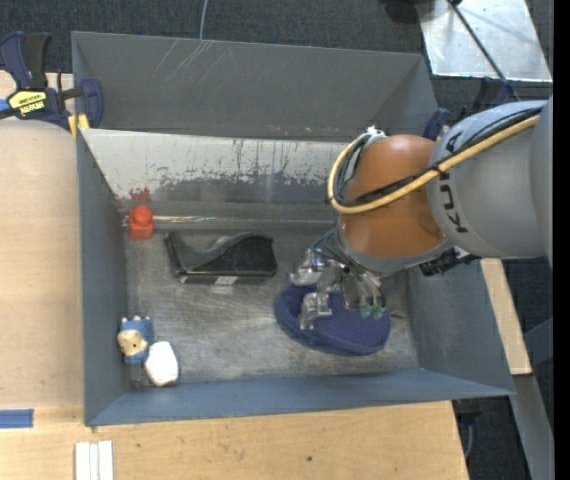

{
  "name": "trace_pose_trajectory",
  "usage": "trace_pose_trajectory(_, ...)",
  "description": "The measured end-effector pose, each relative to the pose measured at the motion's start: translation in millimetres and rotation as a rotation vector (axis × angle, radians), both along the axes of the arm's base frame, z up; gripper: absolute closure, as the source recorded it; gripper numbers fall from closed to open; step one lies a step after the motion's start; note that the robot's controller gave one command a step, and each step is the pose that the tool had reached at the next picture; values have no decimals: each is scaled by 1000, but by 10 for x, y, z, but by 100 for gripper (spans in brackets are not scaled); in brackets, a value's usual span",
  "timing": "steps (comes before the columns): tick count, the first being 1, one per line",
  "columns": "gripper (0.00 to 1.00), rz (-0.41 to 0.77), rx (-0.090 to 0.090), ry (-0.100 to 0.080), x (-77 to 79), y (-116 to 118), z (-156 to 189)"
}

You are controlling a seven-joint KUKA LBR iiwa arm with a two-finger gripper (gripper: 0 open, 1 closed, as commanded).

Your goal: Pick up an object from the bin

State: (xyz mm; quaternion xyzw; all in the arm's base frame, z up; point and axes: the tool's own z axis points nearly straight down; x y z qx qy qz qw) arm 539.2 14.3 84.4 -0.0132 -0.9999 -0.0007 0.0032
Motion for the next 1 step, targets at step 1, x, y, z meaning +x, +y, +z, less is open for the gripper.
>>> trace_pose_trajectory(1,100,4,-1,-17,-128,-21,1550)
